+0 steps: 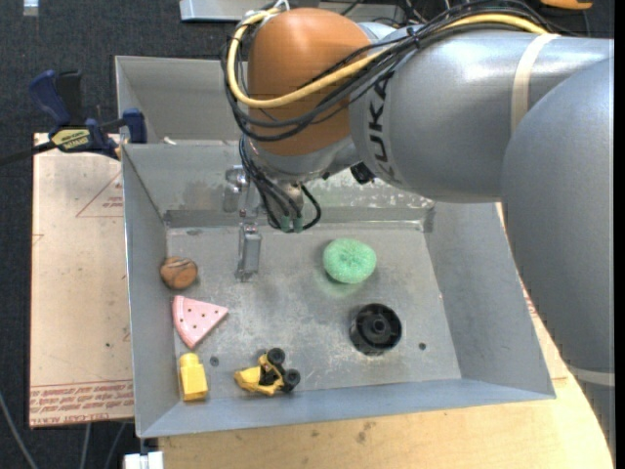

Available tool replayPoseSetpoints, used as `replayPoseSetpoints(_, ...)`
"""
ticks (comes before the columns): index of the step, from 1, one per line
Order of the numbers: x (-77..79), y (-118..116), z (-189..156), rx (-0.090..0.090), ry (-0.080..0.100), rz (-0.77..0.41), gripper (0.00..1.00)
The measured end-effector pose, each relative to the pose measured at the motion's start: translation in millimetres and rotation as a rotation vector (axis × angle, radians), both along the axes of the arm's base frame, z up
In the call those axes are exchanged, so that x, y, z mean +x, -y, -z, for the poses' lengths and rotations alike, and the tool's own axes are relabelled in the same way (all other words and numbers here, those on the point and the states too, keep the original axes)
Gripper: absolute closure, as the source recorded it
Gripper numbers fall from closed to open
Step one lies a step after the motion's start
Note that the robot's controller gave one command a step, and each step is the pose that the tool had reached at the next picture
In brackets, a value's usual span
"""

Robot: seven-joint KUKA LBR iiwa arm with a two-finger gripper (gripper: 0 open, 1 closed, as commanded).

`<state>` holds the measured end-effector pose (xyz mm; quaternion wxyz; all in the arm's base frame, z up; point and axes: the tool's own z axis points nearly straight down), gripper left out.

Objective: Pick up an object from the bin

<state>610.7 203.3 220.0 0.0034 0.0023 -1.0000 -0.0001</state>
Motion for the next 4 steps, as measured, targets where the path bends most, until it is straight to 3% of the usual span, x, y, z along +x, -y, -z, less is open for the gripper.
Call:
replayPoseSetpoints(1, 1.6, 1, -5, 0.001, 0.008, 0.003, 0.00)
replayPoseSetpoints(2, -35.2, 19, -40, -0.003, -0.007, 0.046, 0.00)
replayPoseSetpoints(3, -45.7, 36, -25, 0.004, 0.019, -0.027, 0.00)
replayPoseSetpoints(4, -43.3, 58, 45, 0.002, 0.011, -0.086, 0.00)
